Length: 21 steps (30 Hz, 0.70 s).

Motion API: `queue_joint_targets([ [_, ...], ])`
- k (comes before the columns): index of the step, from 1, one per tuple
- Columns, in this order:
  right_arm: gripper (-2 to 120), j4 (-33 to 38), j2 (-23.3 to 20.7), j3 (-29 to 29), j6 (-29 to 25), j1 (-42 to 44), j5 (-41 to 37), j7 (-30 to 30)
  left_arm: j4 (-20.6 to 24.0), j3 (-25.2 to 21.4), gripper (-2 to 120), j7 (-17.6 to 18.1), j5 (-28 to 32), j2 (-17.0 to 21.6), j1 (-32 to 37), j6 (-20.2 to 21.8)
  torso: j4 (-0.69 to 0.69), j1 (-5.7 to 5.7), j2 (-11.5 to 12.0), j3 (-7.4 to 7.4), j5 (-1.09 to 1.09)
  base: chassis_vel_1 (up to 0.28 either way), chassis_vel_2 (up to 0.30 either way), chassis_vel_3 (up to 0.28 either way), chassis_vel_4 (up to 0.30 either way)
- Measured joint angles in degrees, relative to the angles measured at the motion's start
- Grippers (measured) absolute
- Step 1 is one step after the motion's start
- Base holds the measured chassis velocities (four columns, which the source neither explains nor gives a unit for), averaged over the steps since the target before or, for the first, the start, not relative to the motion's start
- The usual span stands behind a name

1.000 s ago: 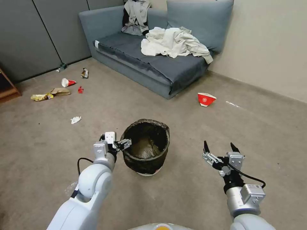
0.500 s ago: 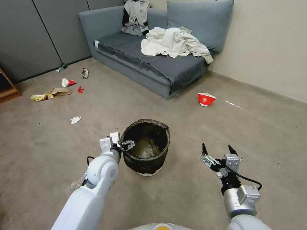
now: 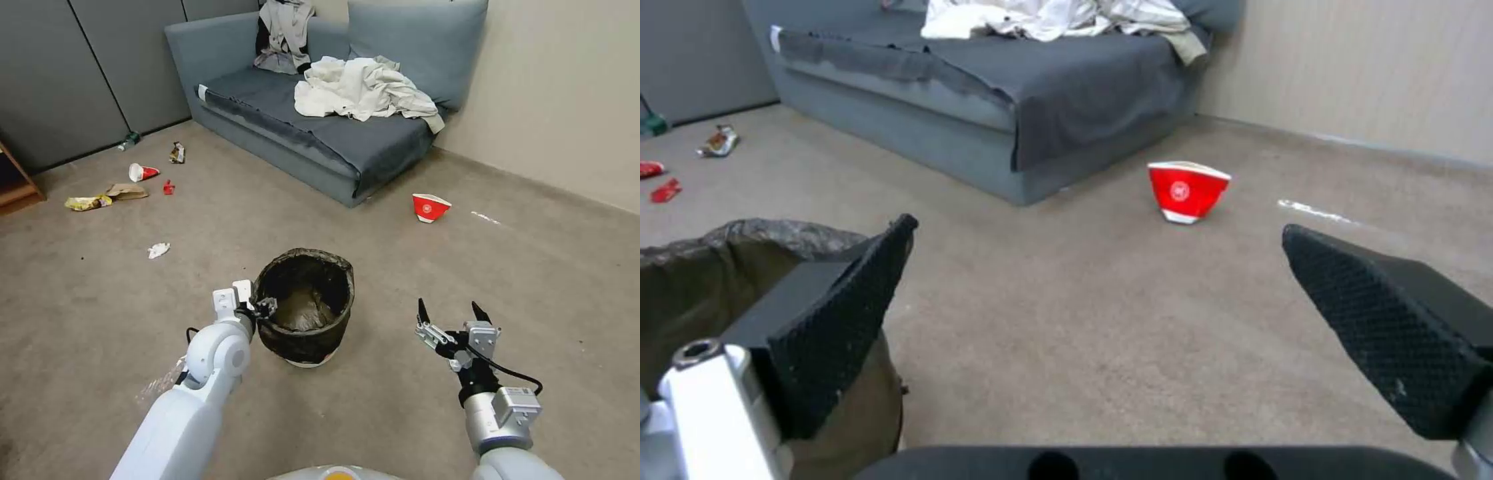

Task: Pick up the trash can from the floor.

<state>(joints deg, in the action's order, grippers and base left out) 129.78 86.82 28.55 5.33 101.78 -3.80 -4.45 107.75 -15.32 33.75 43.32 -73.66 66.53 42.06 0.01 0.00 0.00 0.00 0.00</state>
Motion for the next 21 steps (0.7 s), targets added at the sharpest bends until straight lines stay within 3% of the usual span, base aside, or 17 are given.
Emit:
queue_joint_targets([
  [10,100,-0.4,0.1,-0.2,0.0,-0.4,0.0,0.2,-0.4,0.0,7,0.7,0.2,0.0,-0.1,-0.1,0.01,0.0,0.0,0.0,-0.01,0.0,0.0,0.0,0.0],
  [16,100,-0.6,0.1,-0.2,0.1,-0.4,0.0,0.2,-0.7,0.0,6,0.8,0.2,0.0,-0.2,-0.7,-0.01,0.0,0.0,0.0,0.0,0.0,0.0,0.0,0.0],
  [21,100,-0.7,0.1,-0.1,0.1,-0.5,0.0,0.2,-0.6,0.0,6,-0.1,-0.1,0.4,0.2,-4.0,-0.01,0.0,0.0,0.0,-0.01,0.0,0.0,0.0,0.0],
])
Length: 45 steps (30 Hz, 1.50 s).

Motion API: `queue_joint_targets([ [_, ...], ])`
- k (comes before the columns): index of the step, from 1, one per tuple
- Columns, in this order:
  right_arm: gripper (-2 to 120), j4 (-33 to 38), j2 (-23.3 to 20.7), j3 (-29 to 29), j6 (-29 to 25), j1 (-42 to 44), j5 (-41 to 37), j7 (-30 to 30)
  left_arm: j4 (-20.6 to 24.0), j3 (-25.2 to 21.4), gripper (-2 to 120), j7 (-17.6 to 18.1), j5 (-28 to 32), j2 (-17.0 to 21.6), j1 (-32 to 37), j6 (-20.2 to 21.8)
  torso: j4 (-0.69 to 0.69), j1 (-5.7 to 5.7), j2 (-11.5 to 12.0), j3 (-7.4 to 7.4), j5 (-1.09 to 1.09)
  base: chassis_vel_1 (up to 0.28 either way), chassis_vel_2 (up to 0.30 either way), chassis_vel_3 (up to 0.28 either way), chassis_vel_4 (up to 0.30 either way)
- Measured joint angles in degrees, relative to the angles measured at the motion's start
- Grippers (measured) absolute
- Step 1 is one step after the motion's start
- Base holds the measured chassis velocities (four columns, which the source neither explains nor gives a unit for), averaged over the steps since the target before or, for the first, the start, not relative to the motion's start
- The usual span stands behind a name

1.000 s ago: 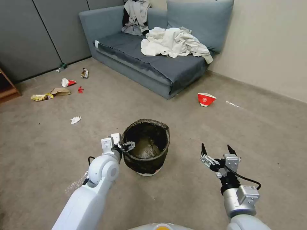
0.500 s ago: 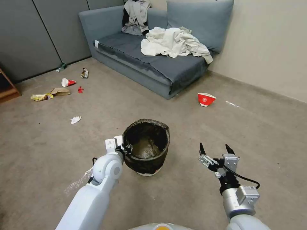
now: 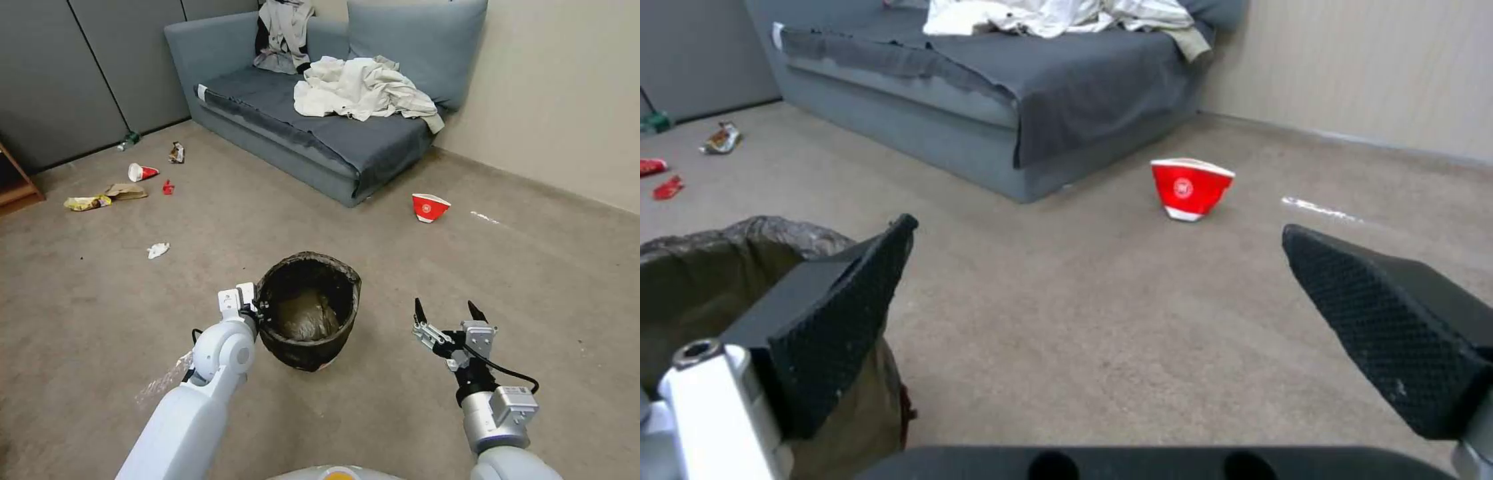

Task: Pick up the trash can from the floor.

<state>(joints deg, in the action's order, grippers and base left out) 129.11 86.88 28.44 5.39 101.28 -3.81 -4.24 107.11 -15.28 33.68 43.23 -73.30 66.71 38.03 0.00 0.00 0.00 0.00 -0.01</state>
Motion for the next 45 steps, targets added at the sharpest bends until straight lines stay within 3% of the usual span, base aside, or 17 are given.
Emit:
queue_joint_targets([
  [6,100,0.0,0.0,0.1,0.0,0.0,0.0,-0.1,1.0,-0.6,5,-3.8,-1.9,1.1,1.4,-7.5,0.0,0.0,0.0,0.0,0.0,0.0,0.0,0.0,0.0],
  [10,100,0.0,0.0,0.2,0.0,-0.1,0.0,-0.2,3.0,-2.7,5,-9.9,-3.7,2.4,3.2,-12.5,0.0,0.0,0.0,0.0,0.0,0.0,0.0,0.0,0.0],
  [20,100,-0.4,0.0,0.0,-0.3,-0.7,0.0,-0.3,9.1,-6.2,5,-17.6,-3.5,4.7,6.7,-16.9,0.0,0.0,0.0,0.0,0.0,0.0,0.0,0.0,0.0],
  [26,100,-0.2,0.0,0.0,-0.4,-1.1,-0.1,-0.4,13.8,-10.1,5,-22.4,-5.9,5.0,12.2,-20.2,0.0,0.0,0.0,0.0,0.01,0.0,0.0,0.0,0.0],
  [34,100,0.1,0.0,0.3,-0.4,-1.3,-0.3,-0.6,15.6,-11.9,5,-25.9,-8.3,4.2,17.3,-24.7,0.01,0.0,0.0,0.0,0.01,0.0,0.0,0.0,0.0],
  [45,100,0.3,0.5,0.2,-0.6,-1.6,-0.4,-0.6,17.0,-12.1,5,-26.5,-9.1,3.7,19.8,-26.5,0.0,0.0,0.0,0.0,0.01,0.0,0.0,0.0,0.0],
])
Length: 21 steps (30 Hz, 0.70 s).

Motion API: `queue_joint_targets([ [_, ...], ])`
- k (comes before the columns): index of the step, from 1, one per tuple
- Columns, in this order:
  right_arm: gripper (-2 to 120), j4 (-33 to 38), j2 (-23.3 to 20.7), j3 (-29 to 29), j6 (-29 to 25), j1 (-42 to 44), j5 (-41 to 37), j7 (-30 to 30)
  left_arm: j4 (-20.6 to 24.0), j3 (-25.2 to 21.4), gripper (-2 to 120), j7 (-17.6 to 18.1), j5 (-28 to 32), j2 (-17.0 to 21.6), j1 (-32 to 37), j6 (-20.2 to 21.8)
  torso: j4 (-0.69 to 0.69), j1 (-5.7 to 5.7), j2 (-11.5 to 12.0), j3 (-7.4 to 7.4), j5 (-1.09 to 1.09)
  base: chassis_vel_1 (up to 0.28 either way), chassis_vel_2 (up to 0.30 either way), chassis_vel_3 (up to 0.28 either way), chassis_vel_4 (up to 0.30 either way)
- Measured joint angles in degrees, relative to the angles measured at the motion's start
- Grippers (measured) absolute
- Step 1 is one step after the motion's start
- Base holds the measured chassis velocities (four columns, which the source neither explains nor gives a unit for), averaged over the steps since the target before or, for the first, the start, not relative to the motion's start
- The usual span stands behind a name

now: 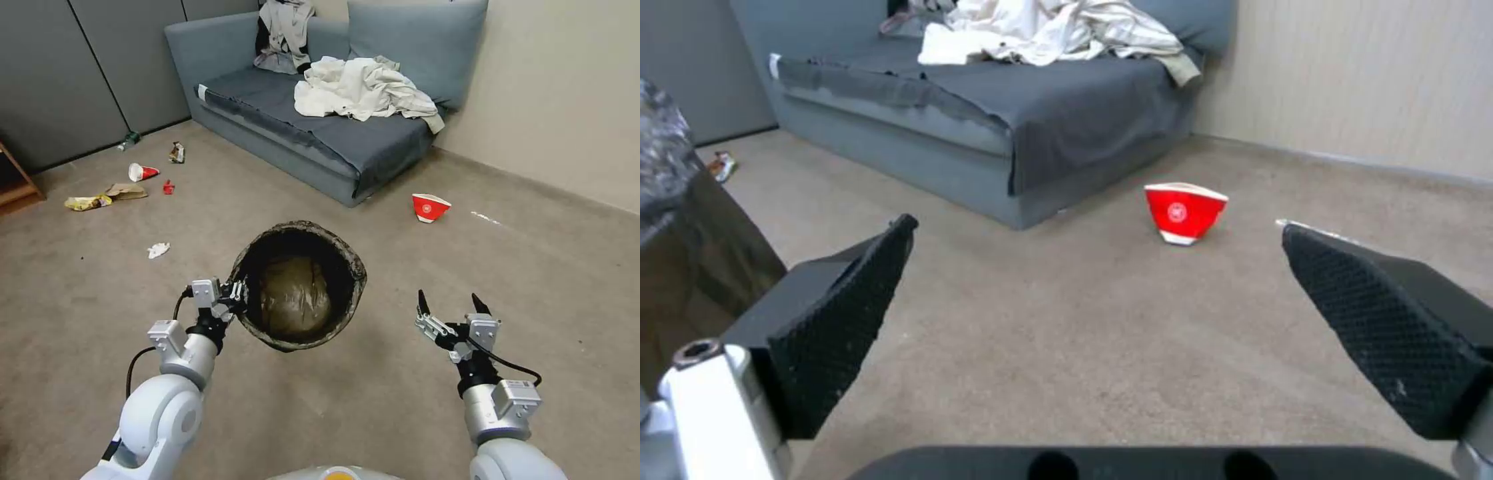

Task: Pick up the trash can from the floor.

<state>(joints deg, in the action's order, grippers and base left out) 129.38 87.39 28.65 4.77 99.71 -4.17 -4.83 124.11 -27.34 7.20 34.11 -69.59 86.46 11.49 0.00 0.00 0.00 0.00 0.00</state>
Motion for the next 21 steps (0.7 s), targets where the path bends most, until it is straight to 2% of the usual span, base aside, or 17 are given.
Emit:
queue_joint_targets([
  [21,100,-0.3,0.0,-0.1,-0.2,-0.4,-0.1,0.0,-0.8,0.1,5,-0.3,0.3,-1.1,0.8,-0.9,0.0,0.0,0.0,0.0,0.0,0.0,0.0,0.0,0.0],
])
